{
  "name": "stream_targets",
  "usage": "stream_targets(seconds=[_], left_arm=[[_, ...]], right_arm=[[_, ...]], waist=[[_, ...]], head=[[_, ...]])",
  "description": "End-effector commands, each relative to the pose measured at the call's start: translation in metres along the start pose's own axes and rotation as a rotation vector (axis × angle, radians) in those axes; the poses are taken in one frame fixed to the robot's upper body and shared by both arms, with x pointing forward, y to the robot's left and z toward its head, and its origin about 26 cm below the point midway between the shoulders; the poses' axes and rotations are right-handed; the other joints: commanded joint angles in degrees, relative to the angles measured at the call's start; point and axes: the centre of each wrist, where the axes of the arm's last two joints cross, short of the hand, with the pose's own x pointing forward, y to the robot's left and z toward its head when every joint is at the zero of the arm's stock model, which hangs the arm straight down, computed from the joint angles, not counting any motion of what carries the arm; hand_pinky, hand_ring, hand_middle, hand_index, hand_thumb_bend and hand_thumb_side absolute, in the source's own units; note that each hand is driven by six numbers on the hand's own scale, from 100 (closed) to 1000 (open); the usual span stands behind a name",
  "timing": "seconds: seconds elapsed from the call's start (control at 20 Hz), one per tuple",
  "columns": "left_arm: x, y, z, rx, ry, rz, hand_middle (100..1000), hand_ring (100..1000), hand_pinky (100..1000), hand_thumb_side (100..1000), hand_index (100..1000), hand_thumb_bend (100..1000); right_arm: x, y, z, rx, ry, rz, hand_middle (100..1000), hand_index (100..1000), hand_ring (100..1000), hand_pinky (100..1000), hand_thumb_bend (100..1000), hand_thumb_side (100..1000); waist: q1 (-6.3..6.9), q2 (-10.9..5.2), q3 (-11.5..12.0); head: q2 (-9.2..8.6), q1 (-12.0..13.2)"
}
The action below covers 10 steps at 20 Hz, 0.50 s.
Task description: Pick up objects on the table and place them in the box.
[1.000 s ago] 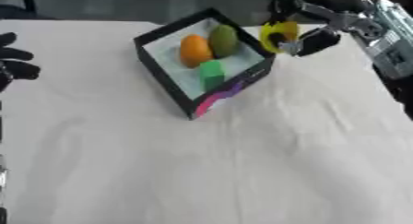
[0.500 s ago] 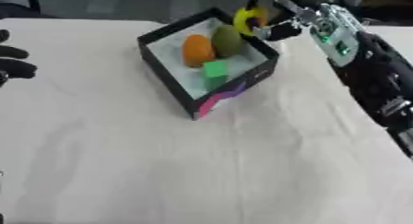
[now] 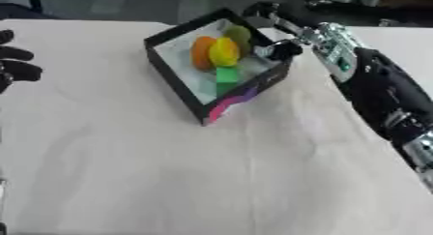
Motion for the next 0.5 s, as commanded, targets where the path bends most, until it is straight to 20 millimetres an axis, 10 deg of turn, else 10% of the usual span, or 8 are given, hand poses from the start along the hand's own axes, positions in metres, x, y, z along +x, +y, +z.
stream_targets(seconds=[0.05,0.5], left_arm=[[0.004,0.007,0.0,0.008,-0.012,-0.022,585,570,613,958,824,100],[-0.006,0.023,0.013,0.051,0.044,-0.075,584,570,612,961,822,100]], right_arm=[[0.004,-0.034,0.007,-0.081,-0.047,0.025,884,907,899,867,100,213],[0.045,-0.057,0.077,-0.363,-0.105,-0.282,817,855,880,854,100,360]], waist=[[-0.82,-1.1,-0.68],[-2.2,-2.58,-6.26]], head=[[-0.11,1.58],[-0.11,7.46]])
